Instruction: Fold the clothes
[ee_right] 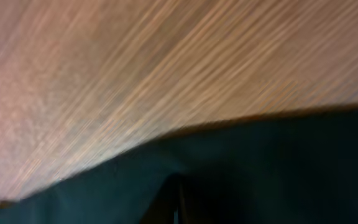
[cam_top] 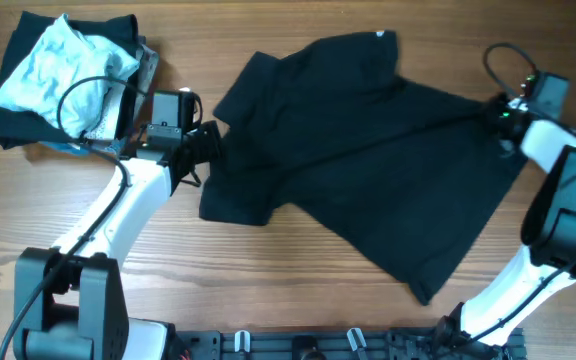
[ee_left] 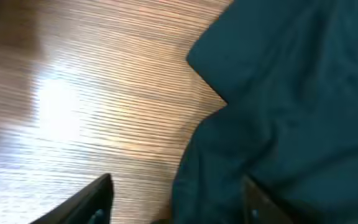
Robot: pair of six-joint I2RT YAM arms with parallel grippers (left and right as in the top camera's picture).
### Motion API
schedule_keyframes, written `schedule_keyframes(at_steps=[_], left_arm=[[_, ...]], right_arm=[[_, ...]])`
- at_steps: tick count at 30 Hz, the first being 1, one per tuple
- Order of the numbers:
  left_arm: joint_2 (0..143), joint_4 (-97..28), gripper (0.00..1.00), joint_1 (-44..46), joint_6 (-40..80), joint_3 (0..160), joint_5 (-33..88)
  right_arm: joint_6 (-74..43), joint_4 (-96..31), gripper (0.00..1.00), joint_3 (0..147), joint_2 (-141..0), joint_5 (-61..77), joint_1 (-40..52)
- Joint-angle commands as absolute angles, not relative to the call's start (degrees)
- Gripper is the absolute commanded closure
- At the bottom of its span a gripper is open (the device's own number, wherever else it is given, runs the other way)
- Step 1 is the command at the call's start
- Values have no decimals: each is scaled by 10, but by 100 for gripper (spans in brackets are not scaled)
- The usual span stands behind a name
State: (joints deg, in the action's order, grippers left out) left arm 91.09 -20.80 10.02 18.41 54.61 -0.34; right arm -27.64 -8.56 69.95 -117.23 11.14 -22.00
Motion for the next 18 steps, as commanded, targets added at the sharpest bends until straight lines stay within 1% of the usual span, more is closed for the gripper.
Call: schedule_keyframes(at_steps=[1,2,3,4,5,6,7,8,10,11,13,15,16,17,18], left_arm=[[900,-195,29,128,138,543,17],[900,-190,29,135,131,543,17],[900,-183,30,140,121,543,17],[900,-179,36,145,119,543,17],[900,-178,43,148,119,543,17],[900,-179,46,149,119,543,17],[900,-183,48,149,119,543,17],[900,-185,49,149,119,543,17],[900,-185,51,149,119,543,17],[900,-188,51,149,119,543,17],[900,-204,49,149,119,543,17],[902,-261,53,149,120,543,17],[906,-289,57,149,120,543,17],[916,-316,66,149,120,543,17],[927,-328,70,149,124,538,18]], right_arm=[[-216,-132,73,756,-1122,180,-220],[-209,-149,66,759,-1097,211,-220],[-210,-171,63,759,-1074,239,-220],[-210,-210,62,759,-1044,266,-220],[-212,-271,62,759,-1014,282,-215],[-211,-326,63,759,-995,281,-209],[-212,-368,67,759,-986,279,-205],[-211,-420,70,758,-981,279,-198],[-211,-510,70,751,-981,246,-179],[-216,-547,70,720,-981,218,-159],[-225,-542,71,677,-981,217,-138],[-246,-512,71,621,-981,216,-131],[-247,-498,71,601,-981,216,-131],[-247,-487,71,582,-981,216,-131],[-246,-481,71,569,-981,216,-131]])
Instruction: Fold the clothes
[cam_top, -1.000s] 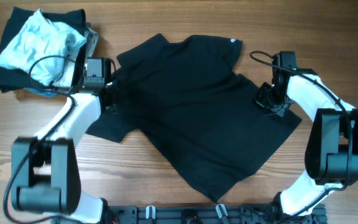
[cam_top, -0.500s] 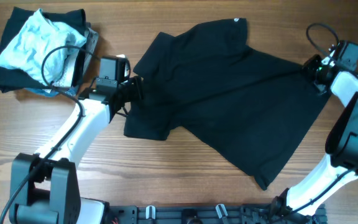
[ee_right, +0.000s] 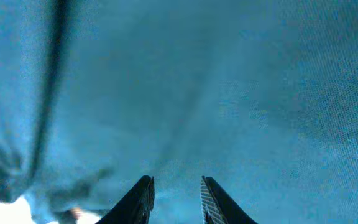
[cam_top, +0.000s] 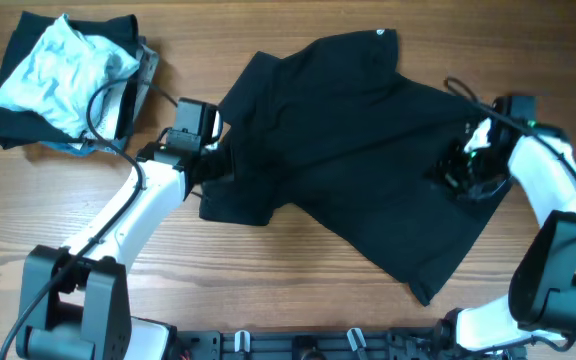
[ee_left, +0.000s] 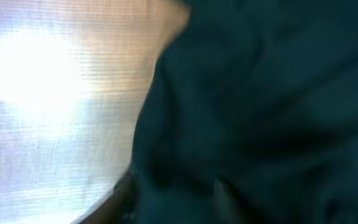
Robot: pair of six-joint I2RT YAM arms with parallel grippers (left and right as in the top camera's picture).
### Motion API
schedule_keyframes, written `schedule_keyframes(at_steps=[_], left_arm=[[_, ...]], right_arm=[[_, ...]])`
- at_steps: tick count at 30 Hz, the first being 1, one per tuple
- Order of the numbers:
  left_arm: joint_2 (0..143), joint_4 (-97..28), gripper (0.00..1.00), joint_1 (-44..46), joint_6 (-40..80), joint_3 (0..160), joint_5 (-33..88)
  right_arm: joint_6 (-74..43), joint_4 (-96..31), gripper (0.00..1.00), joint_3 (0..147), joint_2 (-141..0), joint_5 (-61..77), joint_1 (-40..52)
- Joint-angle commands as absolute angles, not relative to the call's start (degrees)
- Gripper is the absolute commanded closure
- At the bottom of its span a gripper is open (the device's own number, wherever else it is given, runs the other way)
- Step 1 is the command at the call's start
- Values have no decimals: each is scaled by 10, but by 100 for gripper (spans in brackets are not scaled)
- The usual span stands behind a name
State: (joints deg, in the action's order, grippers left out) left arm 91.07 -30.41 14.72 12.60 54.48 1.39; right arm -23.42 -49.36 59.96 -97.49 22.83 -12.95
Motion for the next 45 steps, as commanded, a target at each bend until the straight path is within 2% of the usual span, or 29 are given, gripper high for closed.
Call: schedule_keyframes(at_steps=[1,3,5,6,8,11,16,17,20,22,23,24,28,33,38,42,45], left_arm=[[939,-325,75,149,124,528,22],[962,-312,79,149,127,511,31],[988,-308,91,148,145,504,32],[1010,-307,92,147,173,501,32],[1036,-307,94,142,206,495,32],[1057,-347,96,106,255,485,30],[1000,-500,96,-3,288,485,32],[982,-516,96,-16,288,485,33],[922,-521,96,-21,260,485,60],[889,-516,88,-14,257,486,81],[868,-506,84,-6,254,487,94],[853,-494,83,2,233,488,111],[802,-415,78,44,164,488,143],[813,-232,61,107,77,488,141],[889,-104,58,127,75,488,151],[982,0,56,145,62,488,229],[1046,72,60,158,65,488,247]], right_arm=[[-246,-475,71,561,-981,216,-131],[-244,-472,71,555,-981,216,-131],[-239,-480,70,555,-981,216,-131],[-238,-487,70,555,-981,216,-131],[-229,-487,70,555,-981,216,-131],[-224,-494,59,553,-981,204,-131],[-263,-467,59,507,-981,157,-131],[-277,-462,60,500,-981,142,-131],[-332,-436,78,467,-981,94,-131],[-370,-402,86,448,-981,29,-133],[-399,-388,94,443,-981,-12,-141],[-417,-378,96,442,-981,-49,-154],[-452,-358,96,452,-981,-61,-252],[-404,-383,96,522,-981,-59,-336],[-334,-472,72,598,-962,1,-336],[-281,-474,65,603,-912,123,-336],[-238,-473,63,603,-891,179,-336]])
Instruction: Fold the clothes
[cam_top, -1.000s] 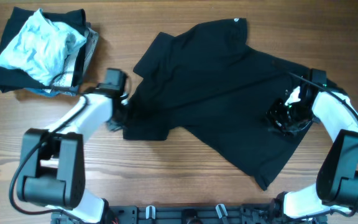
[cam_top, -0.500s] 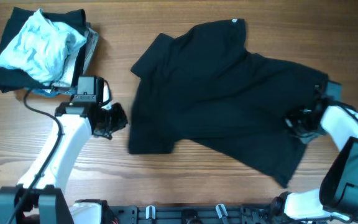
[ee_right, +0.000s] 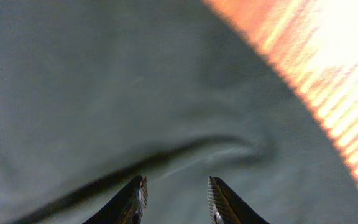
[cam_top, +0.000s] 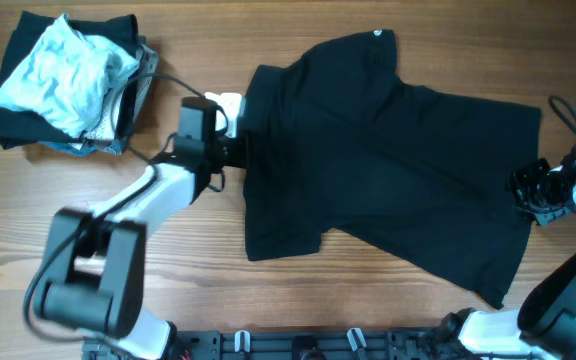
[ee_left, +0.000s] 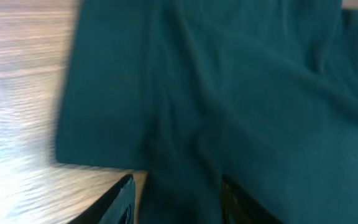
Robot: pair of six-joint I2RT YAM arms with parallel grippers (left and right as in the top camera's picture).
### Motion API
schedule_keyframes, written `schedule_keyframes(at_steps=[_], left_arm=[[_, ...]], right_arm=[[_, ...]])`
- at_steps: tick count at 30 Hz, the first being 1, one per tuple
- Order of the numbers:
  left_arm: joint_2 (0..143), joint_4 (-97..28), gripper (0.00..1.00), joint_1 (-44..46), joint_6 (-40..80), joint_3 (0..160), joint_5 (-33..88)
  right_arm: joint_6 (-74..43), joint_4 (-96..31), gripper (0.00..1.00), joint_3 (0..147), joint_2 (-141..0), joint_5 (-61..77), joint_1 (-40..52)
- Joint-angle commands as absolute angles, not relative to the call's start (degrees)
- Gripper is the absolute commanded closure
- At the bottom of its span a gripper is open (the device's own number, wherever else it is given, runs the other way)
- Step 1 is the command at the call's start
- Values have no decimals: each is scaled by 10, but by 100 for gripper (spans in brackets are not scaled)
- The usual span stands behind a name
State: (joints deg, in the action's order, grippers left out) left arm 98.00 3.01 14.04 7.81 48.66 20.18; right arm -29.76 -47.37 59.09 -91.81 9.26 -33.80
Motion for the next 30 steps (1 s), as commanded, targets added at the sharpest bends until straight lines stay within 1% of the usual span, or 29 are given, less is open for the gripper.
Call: schedule_keyframes(at_steps=[1,3,5,6,8,9,12,14,16,17,18,20,22,23,25,26,27,30], left_arm=[[1064,87,63,159,68,488,246],[1077,83,75,156,80,488,215],[1080,45,90,144,143,488,115],[1080,17,95,136,175,488,63],[1080,-60,96,105,236,488,-18],[1079,-94,96,86,249,488,-26],[1070,-168,96,33,262,488,-26],[1047,-193,96,8,261,488,-20],[1008,-190,96,1,237,488,21],[983,-185,95,3,224,488,50],[958,-181,91,9,208,488,73],[922,-179,81,21,184,488,83],[890,-181,69,34,163,488,82],[879,-187,66,37,162,488,81],[864,-208,66,36,162,488,79],[862,-220,62,36,162,488,79],[862,-232,55,34,163,488,79],[862,-266,54,24,162,488,79]], right_arm=[[-216,-473,62,603,-890,195,-335],[-212,-474,60,601,-890,196,-328],[-212,-473,60,595,-890,196,-316],[-211,-474,59,593,-890,195,-310],[-210,-473,59,588,-890,193,-294],[-210,-473,58,587,-890,192,-286],[-216,-479,51,586,-890,166,-261],[-233,-488,48,585,-890,149,-244],[-233,-484,48,578,-890,148,-227],[-233,-481,47,573,-890,148,-220],[-234,-477,47,566,-890,148,-213],[-242,-464,45,545,-890,143,-206],[-251,-450,43,517,-890,126,-206],[-263,-450,43,506,-890,114,-206],[-293,-451,42,480,-890,72,-206],[-302,-448,37,469,-890,60,-207],[-300,-440,33,460,-890,58,-209],[-265,-422,32,450,-890,71,-211]])
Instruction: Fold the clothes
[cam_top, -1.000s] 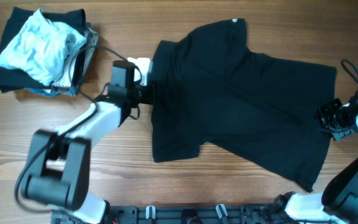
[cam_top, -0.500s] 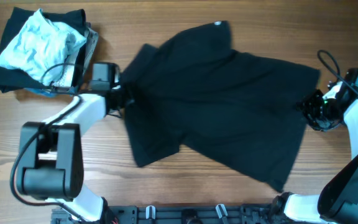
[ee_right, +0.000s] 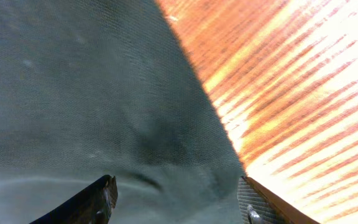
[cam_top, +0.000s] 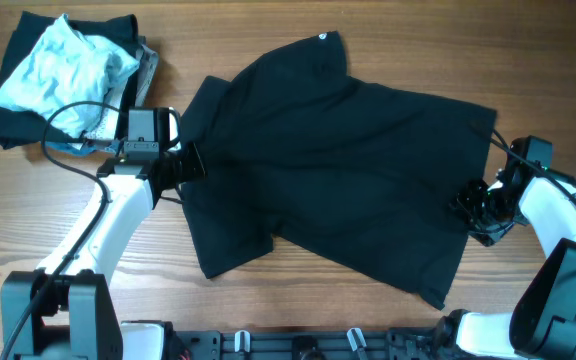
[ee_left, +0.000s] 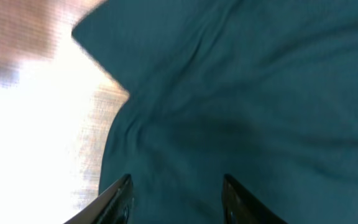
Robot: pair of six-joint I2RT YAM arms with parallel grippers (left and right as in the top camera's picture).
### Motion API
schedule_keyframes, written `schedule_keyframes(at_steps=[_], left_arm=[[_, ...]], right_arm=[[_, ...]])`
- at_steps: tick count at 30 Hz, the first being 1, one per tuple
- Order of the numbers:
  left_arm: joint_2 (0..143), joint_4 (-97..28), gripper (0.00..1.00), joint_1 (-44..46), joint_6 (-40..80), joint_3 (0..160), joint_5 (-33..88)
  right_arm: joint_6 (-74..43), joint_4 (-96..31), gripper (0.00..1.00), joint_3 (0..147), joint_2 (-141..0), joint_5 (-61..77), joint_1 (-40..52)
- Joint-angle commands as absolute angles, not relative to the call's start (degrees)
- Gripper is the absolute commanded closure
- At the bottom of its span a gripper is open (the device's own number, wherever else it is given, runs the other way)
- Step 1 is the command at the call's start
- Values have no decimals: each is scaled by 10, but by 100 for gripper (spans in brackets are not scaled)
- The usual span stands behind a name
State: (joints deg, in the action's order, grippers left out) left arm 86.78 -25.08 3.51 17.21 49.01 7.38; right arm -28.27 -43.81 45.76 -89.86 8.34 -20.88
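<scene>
A black T-shirt [cam_top: 338, 150] lies spread face down across the middle of the wooden table, collar at the far side and hem toward the front right. My left gripper [cam_top: 186, 162] rests on its left sleeve edge. In the left wrist view that gripper [ee_left: 178, 182] has its fingers apart, with flat dark cloth [ee_left: 241, 93] between them. My right gripper [cam_top: 471, 205] sits at the shirt's right edge. In the right wrist view it [ee_right: 174, 185] is wide open over the cloth [ee_right: 73, 93], right at the border with bare wood.
A pile of other clothes [cam_top: 58, 70], light blue on black, lies at the far left corner. Cables trail from both wrists. The table's front edge with the arm bases [cam_top: 298, 345] runs along the bottom.
The shirt now lies further left, its collar shifted the same way. Both grippers stand further left too. The right gripper's fingers are much wider apart than before.
First the shirt lay skewed and rumpled, with my left gripper open beside its sleeve and my right at the far right edge. Then both were on the cloth. Later the shirt lay flatter and further right. Now it has shifted back left.
</scene>
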Motion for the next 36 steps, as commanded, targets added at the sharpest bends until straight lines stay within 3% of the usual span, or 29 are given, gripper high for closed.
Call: schedule_keyframes(at_steps=[1,7,9,10,12,13,14,15,16,17,18,19,20,22,27,28,29,30,31,33,36], left_arm=[[862,-274,54,15,162,488,78],[870,-268,55,-27,151,488,50],[884,-264,66,-25,128,488,80],[890,-267,70,-22,118,488,103],[900,-283,73,-17,117,487,123],[904,-292,73,-15,117,487,122],[908,-296,73,-14,109,488,123],[909,-296,70,-13,106,488,122],[909,-296,65,-14,106,488,122],[909,-295,58,-13,106,488,122],[909,-295,57,-13,106,488,122],[909,-294,56,-14,106,488,121],[909,-294,55,-14,105,488,121],[909,-295,53,-14,93,488,119],[909,-294,43,-14,93,488,120],[909,-295,42,-14,94,488,120],[909,-296,42,-13,94,488,122],[909,-296,41,-13,94,488,124],[909,-295,41,-13,94,488,135],[909,-289,43,-13,93,488,165],[911,-277,74,-4,93,488,173]], right_arm=[[-233,-418,32,449,-890,104,-211],[-215,-395,29,449,-890,135,-211],[-147,-356,39,449,-890,231,-211],[-142,-368,51,449,-890,264,-211],[-198,-425,67,447,-890,251,-211],[-222,-450,68,443,-890,218,-211],[-236,-457,67,433,-890,185,-211],[-247,-445,48,418,-890,167,-211],[-246,-415,39,401,-890,163,-211],[-255,-373,39,381,-890,163,-211],[-262,-331,45,363,-890,163,-211],[-272,-291,57,348,-890,162,-211],[-274,-259,76,339,-890,152,-211],[-329,-212,96,338,-890,86,-211],[-301,-63,96,350,-890,53,-242],[-301,-63,89,359,-890,56,-252],[-299,-66,53,368,-890,59,-261],[-299,-80,31,380,-890,66,-271],[-298,-109,18,397,-890,94,-281],[-279,-141,10,414,-888,147,-286],[-259,-179,10,421,-865,231,-286]])
